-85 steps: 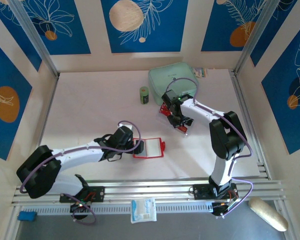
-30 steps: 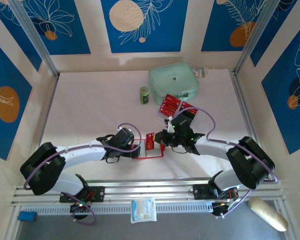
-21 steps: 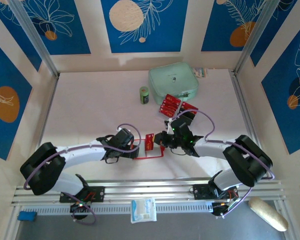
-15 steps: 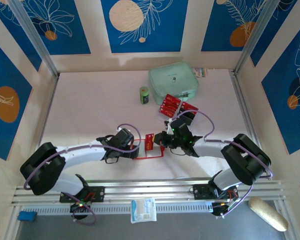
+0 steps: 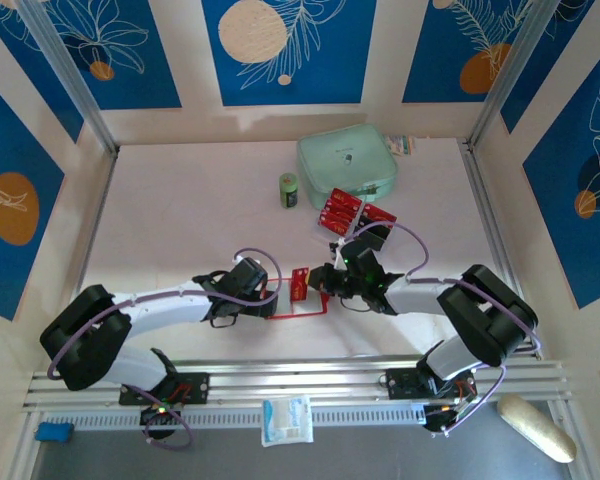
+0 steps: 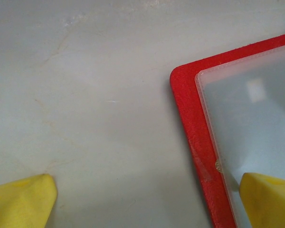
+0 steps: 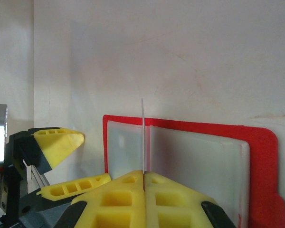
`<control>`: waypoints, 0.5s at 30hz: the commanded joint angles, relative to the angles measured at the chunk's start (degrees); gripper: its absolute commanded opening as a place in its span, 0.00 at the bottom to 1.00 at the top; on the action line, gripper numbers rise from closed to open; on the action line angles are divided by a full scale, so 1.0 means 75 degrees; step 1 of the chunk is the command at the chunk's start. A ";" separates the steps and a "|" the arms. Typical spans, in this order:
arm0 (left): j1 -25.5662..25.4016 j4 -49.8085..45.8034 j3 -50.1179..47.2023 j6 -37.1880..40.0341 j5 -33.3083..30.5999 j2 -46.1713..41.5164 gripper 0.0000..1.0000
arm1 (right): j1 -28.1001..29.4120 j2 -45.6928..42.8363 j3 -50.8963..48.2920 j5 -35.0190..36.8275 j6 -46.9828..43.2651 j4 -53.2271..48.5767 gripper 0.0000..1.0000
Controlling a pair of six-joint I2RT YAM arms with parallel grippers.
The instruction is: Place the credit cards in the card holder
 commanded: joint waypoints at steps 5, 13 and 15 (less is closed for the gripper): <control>0.0082 -0.0199 -0.0241 -0.0105 -0.0039 0.0036 1.00 | 0.0045 0.0215 -0.0264 0.0050 0.0074 0.0277 0.00; 0.0084 -0.0180 -0.0244 -0.0106 -0.0039 0.0039 1.00 | 0.0043 0.0491 -0.0264 -0.0323 0.0004 0.0502 0.00; 0.0091 -0.0168 -0.0244 -0.0106 -0.0036 0.0037 1.00 | 0.0035 0.0613 -0.0237 -0.0454 0.0011 0.0601 0.00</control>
